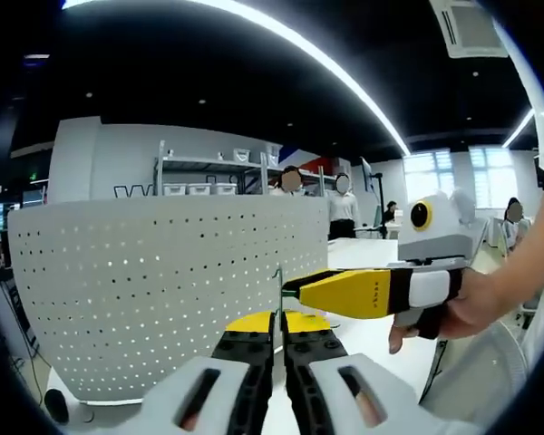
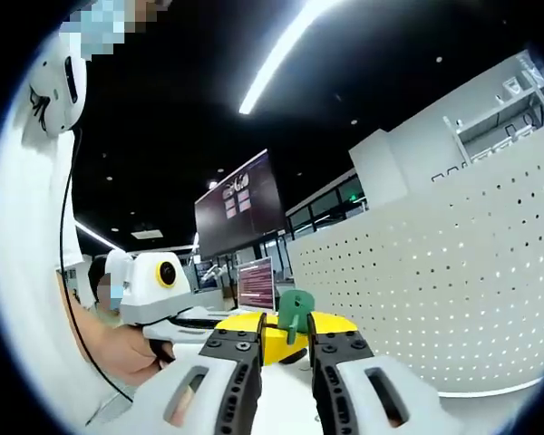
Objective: Insert the hook assembly into the mounting plate slot until the hook locks in place.
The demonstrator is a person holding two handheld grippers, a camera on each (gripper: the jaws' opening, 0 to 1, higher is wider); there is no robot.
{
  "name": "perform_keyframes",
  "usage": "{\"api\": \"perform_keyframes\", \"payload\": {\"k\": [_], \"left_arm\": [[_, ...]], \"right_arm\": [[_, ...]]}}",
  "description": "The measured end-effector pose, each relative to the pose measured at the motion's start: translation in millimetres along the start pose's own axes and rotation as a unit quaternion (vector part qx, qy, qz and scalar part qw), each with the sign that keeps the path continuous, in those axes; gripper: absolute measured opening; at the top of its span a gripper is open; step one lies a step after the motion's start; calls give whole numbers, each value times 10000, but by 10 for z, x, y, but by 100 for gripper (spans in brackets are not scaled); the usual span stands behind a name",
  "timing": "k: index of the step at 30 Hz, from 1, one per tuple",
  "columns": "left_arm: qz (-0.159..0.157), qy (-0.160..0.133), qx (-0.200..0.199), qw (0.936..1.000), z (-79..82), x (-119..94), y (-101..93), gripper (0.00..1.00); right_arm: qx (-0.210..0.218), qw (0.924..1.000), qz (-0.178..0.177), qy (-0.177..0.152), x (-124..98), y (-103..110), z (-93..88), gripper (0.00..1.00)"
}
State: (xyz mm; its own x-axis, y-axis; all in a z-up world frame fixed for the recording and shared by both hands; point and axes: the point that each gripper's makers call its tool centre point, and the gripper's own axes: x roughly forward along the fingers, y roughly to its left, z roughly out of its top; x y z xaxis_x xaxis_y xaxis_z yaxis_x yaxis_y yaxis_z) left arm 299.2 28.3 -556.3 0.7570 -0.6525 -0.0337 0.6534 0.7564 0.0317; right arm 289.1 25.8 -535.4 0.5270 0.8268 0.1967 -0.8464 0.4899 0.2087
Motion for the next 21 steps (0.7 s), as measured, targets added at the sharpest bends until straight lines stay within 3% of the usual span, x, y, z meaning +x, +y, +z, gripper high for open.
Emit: {"api": "perform_keyframes", "payload": {"k": [9,10,21], "left_arm": [[134,-71,-80,9999,34,-10,6,2],[148,-74,-239,9996,30,-10,2,2],[226,-79,-374,9990,12,-1,12,2]], "right_arm": [[-4,9999,-151,-26,22,-31,5,4],[-88,9997,-235,-15,28,-54,-1,3],[31,9994,-349,-36,26,-63,-16,2]]}}
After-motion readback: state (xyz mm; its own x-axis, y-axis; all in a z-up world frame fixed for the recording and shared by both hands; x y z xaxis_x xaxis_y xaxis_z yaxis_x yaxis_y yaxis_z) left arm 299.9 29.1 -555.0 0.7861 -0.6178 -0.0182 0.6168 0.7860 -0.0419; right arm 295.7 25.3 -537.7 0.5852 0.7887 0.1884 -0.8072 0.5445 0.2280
